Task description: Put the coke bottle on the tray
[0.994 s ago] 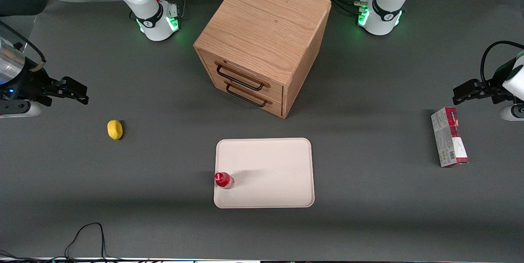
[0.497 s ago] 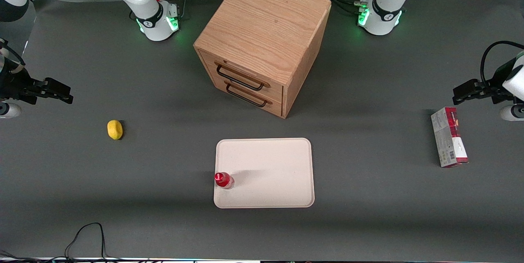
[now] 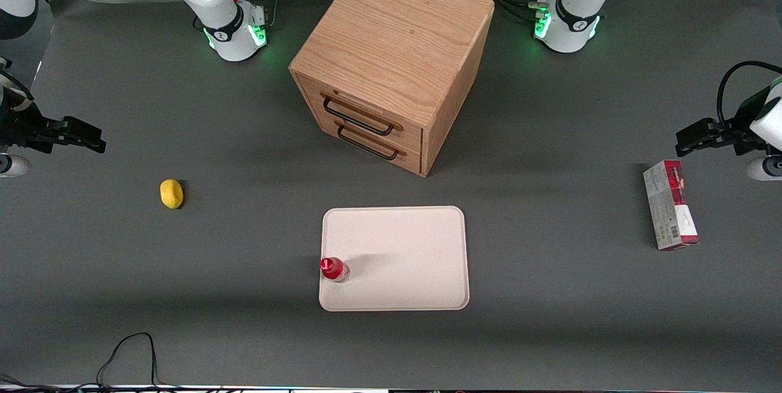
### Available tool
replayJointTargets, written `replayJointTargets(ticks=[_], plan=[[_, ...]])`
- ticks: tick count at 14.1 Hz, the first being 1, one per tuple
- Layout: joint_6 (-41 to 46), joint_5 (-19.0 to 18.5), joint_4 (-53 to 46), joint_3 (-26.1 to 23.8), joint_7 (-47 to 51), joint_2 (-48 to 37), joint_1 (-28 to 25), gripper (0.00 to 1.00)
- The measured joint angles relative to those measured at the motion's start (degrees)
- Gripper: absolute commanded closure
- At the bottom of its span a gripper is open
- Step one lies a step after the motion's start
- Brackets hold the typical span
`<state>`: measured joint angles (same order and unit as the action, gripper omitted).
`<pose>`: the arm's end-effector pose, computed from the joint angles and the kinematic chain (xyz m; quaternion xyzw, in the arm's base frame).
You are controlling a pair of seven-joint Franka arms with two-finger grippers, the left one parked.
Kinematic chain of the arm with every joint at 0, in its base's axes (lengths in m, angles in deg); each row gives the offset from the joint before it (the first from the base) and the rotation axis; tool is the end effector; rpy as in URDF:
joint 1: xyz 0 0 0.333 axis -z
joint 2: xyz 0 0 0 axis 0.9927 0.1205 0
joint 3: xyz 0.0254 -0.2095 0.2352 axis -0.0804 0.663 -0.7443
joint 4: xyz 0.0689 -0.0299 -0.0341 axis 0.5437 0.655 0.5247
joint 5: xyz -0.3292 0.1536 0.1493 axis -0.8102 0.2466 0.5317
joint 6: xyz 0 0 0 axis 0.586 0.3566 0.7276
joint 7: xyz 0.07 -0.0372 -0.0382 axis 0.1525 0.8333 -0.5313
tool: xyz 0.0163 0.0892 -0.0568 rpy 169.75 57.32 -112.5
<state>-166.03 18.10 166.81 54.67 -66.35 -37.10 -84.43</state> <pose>0.5750 -0.0198 0.6031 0.9991 -0.0080 -0.0321 0.0262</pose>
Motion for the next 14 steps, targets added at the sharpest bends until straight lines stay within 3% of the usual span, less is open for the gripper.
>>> replayJointTargets(ticks=[14], plan=[[0.0,0.7,0.3,0.1,0.0,-0.1,-0.2,0.0]])
